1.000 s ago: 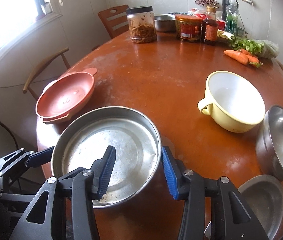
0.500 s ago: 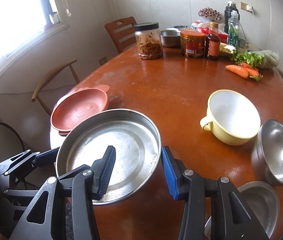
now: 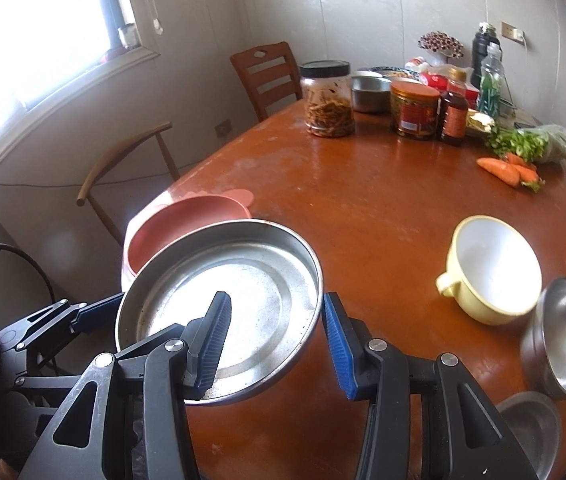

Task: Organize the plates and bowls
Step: 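Lift the steel pan and carry it over the bear-eared bowl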

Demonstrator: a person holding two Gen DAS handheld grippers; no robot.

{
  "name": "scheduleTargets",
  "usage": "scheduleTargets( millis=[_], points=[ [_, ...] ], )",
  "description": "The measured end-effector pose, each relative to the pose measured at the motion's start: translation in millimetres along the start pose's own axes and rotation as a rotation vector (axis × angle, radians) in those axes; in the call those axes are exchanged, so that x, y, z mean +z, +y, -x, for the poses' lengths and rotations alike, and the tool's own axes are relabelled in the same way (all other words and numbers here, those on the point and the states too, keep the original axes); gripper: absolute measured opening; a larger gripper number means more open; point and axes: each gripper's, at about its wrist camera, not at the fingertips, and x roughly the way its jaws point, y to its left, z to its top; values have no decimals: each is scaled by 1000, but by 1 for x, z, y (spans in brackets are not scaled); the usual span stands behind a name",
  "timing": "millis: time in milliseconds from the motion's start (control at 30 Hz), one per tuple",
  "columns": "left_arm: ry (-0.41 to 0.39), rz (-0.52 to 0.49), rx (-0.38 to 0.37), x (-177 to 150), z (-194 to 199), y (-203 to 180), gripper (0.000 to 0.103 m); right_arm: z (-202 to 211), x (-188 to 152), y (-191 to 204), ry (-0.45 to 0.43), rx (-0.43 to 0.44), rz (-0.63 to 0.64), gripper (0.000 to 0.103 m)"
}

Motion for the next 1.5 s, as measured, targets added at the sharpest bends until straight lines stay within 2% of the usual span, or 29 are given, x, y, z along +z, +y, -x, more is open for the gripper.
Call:
scheduleTargets(
  millis=[667, 1500],
  points=[
    [-42, 43, 73, 22, 10, 58, 61, -36, 36, 50, -22, 67, 43, 48],
    [12, 80, 122, 23, -27, 87, 61, -88, 43, 55, 30, 82, 44, 49]
  ],
)
